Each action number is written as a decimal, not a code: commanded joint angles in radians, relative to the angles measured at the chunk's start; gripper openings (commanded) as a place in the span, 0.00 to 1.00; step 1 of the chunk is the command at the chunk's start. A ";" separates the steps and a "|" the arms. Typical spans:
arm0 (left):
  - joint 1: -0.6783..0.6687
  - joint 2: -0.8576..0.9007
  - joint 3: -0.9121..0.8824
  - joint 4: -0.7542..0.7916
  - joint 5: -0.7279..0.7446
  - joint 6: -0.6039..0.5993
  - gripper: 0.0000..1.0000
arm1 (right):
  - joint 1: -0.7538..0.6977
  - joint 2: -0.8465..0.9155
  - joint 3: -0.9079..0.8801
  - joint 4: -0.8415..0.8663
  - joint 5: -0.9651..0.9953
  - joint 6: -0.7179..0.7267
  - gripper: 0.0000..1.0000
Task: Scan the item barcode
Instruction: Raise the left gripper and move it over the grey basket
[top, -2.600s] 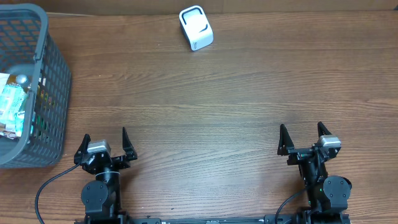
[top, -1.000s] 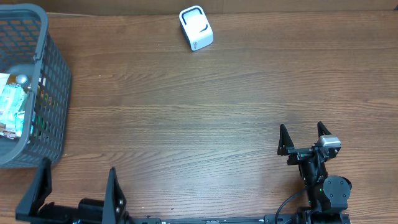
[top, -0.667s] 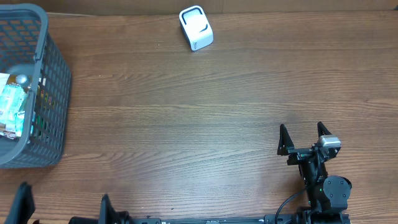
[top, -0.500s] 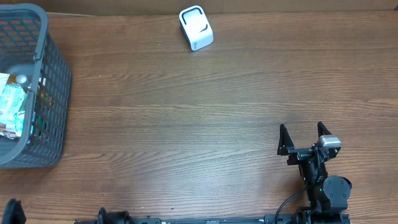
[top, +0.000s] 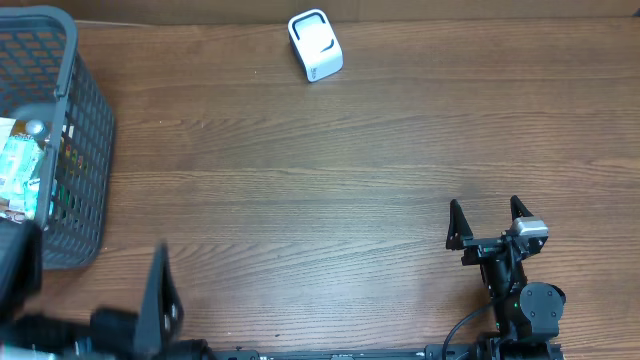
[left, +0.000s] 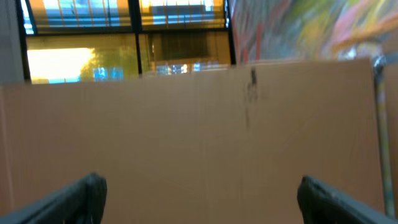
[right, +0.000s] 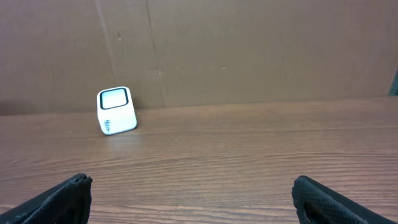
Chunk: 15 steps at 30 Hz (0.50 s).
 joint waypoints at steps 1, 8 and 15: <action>-0.006 0.258 0.251 -0.276 -0.050 -0.005 1.00 | -0.006 -0.007 -0.011 0.005 0.000 -0.007 1.00; -0.006 0.671 0.569 -0.652 -0.108 0.054 1.00 | -0.006 -0.007 -0.011 0.005 0.000 -0.007 1.00; -0.006 0.866 0.571 -0.664 -0.293 0.010 0.99 | -0.006 -0.007 -0.011 0.005 0.000 -0.007 1.00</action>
